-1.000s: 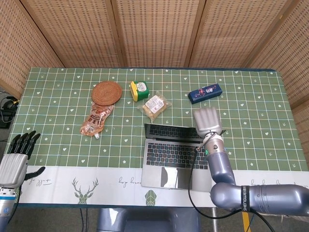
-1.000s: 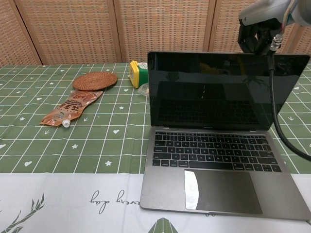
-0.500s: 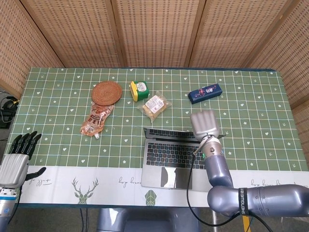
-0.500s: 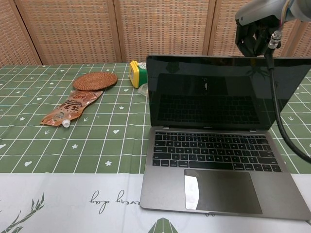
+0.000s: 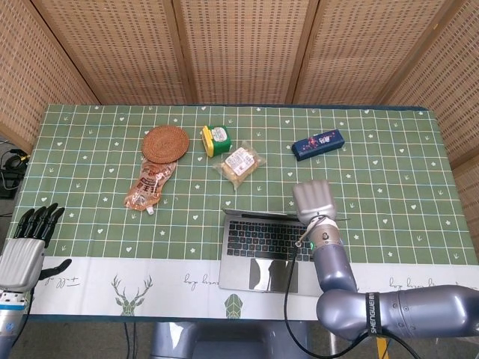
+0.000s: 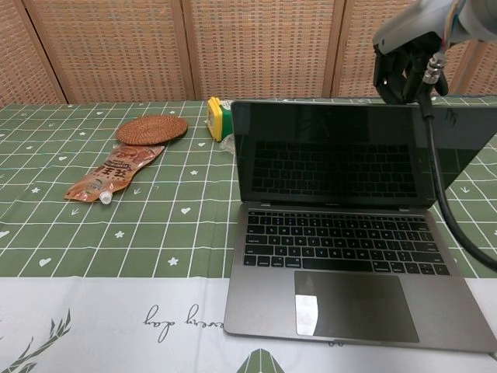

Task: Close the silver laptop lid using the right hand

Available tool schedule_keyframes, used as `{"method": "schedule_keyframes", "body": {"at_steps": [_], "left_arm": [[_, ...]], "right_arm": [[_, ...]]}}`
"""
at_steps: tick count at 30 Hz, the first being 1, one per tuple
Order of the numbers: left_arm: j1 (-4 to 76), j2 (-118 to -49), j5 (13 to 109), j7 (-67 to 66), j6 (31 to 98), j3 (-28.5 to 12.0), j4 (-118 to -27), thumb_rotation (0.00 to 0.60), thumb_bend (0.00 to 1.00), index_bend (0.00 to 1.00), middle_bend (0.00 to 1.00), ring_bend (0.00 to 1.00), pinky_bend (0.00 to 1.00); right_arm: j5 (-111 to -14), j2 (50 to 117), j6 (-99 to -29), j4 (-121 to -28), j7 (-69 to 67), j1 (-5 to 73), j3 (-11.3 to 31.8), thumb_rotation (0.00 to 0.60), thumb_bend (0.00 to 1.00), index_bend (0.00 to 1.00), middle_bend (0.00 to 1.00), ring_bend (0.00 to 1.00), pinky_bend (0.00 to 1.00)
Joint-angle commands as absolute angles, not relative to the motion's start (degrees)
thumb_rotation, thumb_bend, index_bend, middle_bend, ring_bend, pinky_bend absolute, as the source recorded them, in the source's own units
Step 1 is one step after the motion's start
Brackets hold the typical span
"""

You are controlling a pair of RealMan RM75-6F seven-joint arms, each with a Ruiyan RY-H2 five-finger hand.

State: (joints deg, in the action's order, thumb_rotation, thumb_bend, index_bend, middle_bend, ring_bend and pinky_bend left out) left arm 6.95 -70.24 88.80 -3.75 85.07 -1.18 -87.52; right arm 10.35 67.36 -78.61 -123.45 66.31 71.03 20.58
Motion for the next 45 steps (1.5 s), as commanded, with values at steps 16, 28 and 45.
{"method": "schedule_keyframes", "body": {"at_steps": [16,28,45], "left_arm": [[6.8,-69.9,89.4,-3.4,85.6,-0.9,-87.8,0.600,0.14,0.00,0.00,0.00,0.00],[6.8,-69.8,89.6,-3.3,85.7,-0.9,-87.9,0.600,0.14,0.00,0.00,0.00,0.00],[6.9,-69.9,89.5,-3.3,85.4,-0.9,-87.8,0.600,0.14,0.00,0.00,0.00,0.00]], "right_arm": [[18.9,66.2,-81.4,-126.9,67.5,74.5,22.3,0.600,1.00,0.65,0.52,0.45,0.50],[23.4,65.4,-79.4,-128.0,68.1,75.5,23.4,0.600,1.00,0.66,0.52,0.45,0.50],[31.1,65.9,-75.4,-126.9,70.1,77.2,23.6,0.600,1.00,0.66,0.52,0.44,0.49]]}}
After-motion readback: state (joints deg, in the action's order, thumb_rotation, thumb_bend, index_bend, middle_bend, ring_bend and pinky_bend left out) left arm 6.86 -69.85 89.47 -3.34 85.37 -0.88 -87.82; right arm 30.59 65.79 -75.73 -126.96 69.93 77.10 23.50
